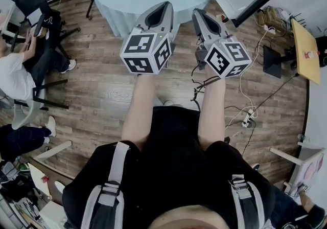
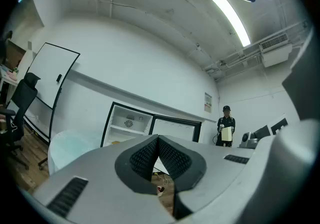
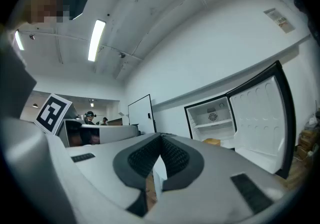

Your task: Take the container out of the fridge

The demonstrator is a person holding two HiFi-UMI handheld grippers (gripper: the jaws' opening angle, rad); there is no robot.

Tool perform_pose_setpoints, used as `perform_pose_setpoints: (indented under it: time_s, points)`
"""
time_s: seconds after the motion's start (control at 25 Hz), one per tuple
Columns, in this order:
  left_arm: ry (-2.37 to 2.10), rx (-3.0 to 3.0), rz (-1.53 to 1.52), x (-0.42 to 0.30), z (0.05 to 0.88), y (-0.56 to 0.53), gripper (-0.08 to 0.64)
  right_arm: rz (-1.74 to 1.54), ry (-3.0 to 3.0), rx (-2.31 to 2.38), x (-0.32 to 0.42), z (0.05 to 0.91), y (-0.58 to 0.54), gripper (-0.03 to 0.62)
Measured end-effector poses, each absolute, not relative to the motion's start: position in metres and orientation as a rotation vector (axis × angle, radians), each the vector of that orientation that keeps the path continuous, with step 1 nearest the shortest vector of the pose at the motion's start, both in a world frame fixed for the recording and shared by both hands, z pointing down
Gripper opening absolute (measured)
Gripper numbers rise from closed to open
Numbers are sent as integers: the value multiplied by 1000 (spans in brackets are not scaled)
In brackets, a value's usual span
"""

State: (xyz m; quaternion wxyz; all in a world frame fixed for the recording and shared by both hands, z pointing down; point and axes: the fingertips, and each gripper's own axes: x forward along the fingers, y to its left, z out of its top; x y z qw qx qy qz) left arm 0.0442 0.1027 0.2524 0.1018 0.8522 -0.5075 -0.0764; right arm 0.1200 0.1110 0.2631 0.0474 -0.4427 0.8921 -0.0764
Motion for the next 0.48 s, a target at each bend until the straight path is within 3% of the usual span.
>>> perform_pose_setpoints:
  time_s: [0.48]
  points:
    - [-1510, 2509, -220, 43, 256, 90, 0, -217, 2765, -1355, 114, 271, 94, 5]
